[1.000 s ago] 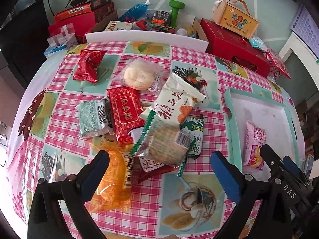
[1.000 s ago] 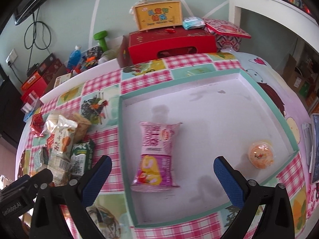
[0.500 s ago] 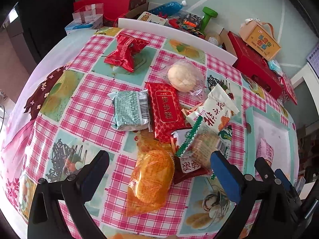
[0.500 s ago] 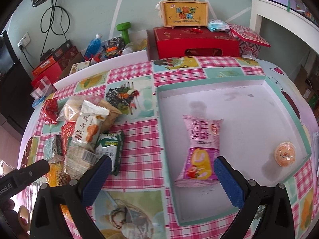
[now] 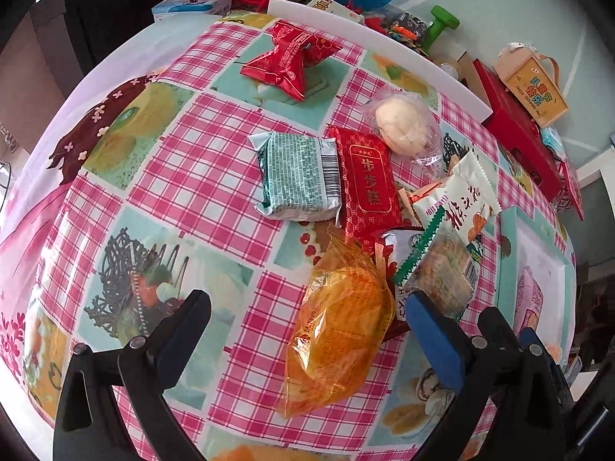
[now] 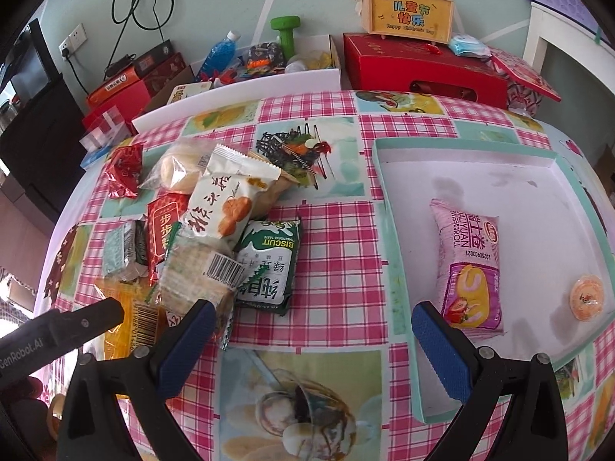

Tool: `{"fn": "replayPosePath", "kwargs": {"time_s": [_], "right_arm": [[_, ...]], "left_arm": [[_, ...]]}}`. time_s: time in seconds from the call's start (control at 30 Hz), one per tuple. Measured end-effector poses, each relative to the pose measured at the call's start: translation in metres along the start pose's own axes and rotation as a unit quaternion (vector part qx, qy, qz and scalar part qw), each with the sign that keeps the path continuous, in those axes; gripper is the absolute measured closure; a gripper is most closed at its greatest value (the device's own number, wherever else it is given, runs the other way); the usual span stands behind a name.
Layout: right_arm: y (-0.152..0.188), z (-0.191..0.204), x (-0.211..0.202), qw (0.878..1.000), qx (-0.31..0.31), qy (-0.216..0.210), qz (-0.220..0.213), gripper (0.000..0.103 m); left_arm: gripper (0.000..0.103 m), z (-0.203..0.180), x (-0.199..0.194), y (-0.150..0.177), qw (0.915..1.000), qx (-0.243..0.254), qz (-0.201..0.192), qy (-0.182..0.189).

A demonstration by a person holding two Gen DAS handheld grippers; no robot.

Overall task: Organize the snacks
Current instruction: 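Move both tools back toward the snack pile, then grasp the orange bread bag with the left tool while the right tool grasps the green-wrapped biscuit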

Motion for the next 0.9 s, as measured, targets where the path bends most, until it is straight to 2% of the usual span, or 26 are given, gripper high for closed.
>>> {"fn": "replayPosePath", "kwargs": {"time_s": [0.13,0.17,0.23,0.3,0.43,0.47,0.63,0.9], "right_arm": [[-0.001,-0.006,-0.001,1.000,0.009,0.003,-0.002,0.000],[-0.001,-0.007,-0.001,1.000,0.010,0.003,-0.002,0.000],[-0.002,-0.009,0.000,1.000,0.011,0.006,-0.001,0.000],[-0.002,-0.011,0.000,1.000,0.013,0.006,-0.001,0.000],[-0.002,-0.010,0.001,1.000,0.013,0.007,-0.001,0.000],[-0.002,-0.010,0.001,1.000,0.013,0.007,-0.001,0.000],[-0.005,-0.005,0.002,1.000,0.010,-0.004,-0.007,0.000],[-0.006,0.022,0.010,0.999,-0.002,-0.045,-0.012,0.000]], "left_arm": [[0.002,-0.003,0.001,0.005,1.0000,0.003,0.006,0.006],[0.005,-0.004,0.001,0.006,0.9999,0.005,0.005,0.009],[0.018,-0.007,0.002,0.008,0.9998,0.009,0.008,0.016],[0.038,-0.009,0.005,0.010,0.9995,0.010,0.015,0.025],[0.052,-0.015,0.006,0.013,0.9990,0.017,0.017,0.037],[0.061,-0.016,0.004,0.012,0.9990,0.019,0.014,0.039],[0.065,-0.018,0.004,0.009,0.9986,0.017,0.011,0.049],[0.066,-0.008,-0.001,-0.004,0.9988,-0.001,-0.002,0.049]]}}
Point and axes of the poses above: each gripper's, at about its wrist camera, not at the fingertips, and x roughly the way its jaws point, z to its left, y to its underside, the point moved 8 cm from there along x, roughly the way its jaws point
